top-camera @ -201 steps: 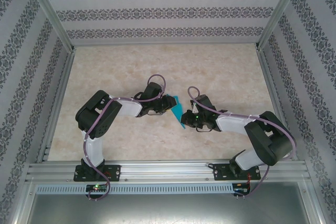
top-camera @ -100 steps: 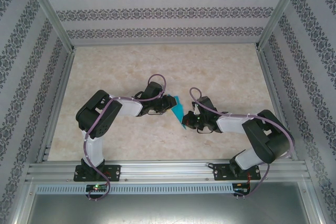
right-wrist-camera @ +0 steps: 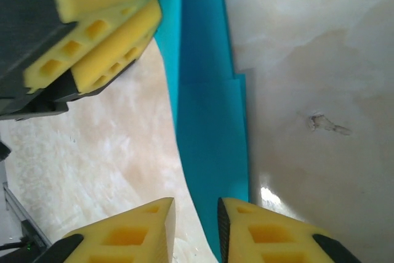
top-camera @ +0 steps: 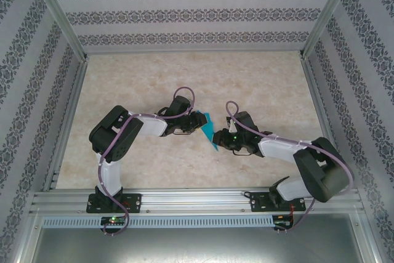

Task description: Fold a paper plane with a square sheet of paper (pick it up from the middle)

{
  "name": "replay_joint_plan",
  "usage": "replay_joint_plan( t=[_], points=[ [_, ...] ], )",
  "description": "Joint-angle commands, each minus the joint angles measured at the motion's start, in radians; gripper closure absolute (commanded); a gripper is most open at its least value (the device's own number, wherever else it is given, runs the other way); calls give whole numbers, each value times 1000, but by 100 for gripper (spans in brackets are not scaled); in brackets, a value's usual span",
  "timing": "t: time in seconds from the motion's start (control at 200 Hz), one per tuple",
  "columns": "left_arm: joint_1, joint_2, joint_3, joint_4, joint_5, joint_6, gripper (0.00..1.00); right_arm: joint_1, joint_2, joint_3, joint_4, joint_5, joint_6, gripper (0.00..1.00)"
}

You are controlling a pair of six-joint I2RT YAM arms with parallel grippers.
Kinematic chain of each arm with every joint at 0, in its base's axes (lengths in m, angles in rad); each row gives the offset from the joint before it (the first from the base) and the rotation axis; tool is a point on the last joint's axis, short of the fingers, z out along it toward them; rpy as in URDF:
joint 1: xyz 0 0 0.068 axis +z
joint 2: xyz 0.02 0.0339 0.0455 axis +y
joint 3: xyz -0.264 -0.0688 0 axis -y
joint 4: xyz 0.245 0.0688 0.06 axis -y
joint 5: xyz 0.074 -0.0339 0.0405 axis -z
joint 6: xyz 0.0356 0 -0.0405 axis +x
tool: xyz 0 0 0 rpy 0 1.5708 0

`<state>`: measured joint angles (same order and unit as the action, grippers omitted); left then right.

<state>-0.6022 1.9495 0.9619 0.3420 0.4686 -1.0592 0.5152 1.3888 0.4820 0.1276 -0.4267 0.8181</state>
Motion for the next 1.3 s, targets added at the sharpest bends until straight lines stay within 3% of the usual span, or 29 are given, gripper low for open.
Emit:
replay_joint_plan(
  t=[0.0,0.44,0.889,1.099,1.179,1.294],
  points=[
    [-10,47,12,-32,-1,16,67,17,-19,28,-90,71,-92,70],
    [-10,42,9,-34,2,19,67,45,130,106,-131,111,-145,68],
    [-8,46,9,-34,1,18,67,44,181,66,-101,111,-99,85],
    [-9,48,10,-38,-1,16,67,46,191,40,-85,118,-75,86],
    [-9,51,10,-40,-3,13,67,47,193,34,-83,117,-70,94],
    [-8,49,11,-44,-2,13,67,53,176,31,-95,110,-62,83]
  ],
)
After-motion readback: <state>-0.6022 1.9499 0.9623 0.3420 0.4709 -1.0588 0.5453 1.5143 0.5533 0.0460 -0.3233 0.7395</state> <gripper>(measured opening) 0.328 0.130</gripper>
